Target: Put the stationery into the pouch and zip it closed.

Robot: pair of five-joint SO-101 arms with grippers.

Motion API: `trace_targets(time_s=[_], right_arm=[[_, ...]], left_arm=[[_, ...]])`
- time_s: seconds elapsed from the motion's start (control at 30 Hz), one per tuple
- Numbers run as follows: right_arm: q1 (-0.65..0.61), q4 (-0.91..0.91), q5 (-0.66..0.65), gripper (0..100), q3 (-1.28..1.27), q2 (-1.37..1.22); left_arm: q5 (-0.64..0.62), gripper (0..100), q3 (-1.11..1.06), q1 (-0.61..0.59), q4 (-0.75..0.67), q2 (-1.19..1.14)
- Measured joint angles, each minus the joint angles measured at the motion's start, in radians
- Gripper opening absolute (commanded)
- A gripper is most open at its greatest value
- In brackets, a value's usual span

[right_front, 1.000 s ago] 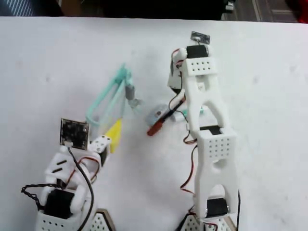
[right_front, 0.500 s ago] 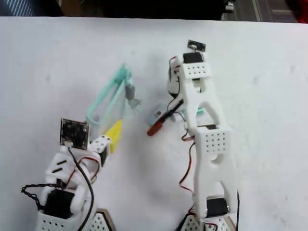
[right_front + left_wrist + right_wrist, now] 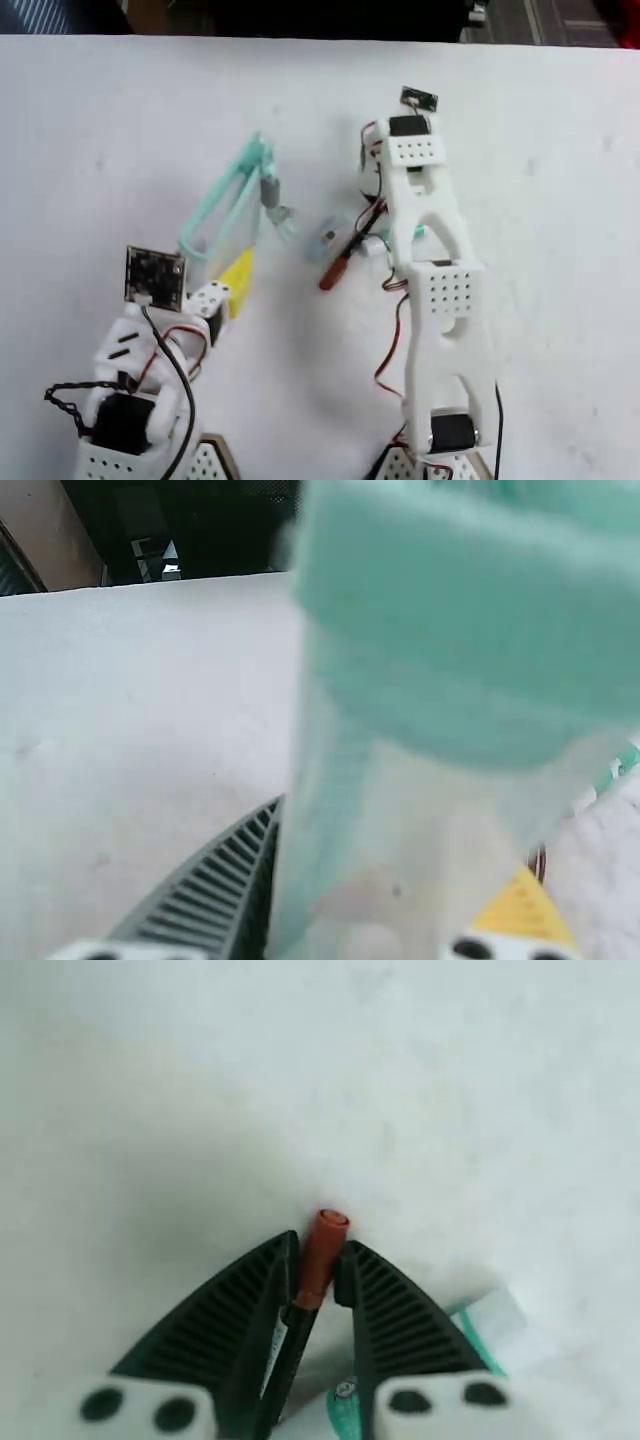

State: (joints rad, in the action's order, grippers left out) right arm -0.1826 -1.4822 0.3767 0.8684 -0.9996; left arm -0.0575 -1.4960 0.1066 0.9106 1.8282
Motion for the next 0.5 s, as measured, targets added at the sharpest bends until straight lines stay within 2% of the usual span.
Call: trace_targets(time_s=[0.5], right_arm=[[0.029,0.0,-0.15,1.7,0.002,-0.003]], left_arm=[[0.0,24,-0.002,0.0,0.0,0.0]])
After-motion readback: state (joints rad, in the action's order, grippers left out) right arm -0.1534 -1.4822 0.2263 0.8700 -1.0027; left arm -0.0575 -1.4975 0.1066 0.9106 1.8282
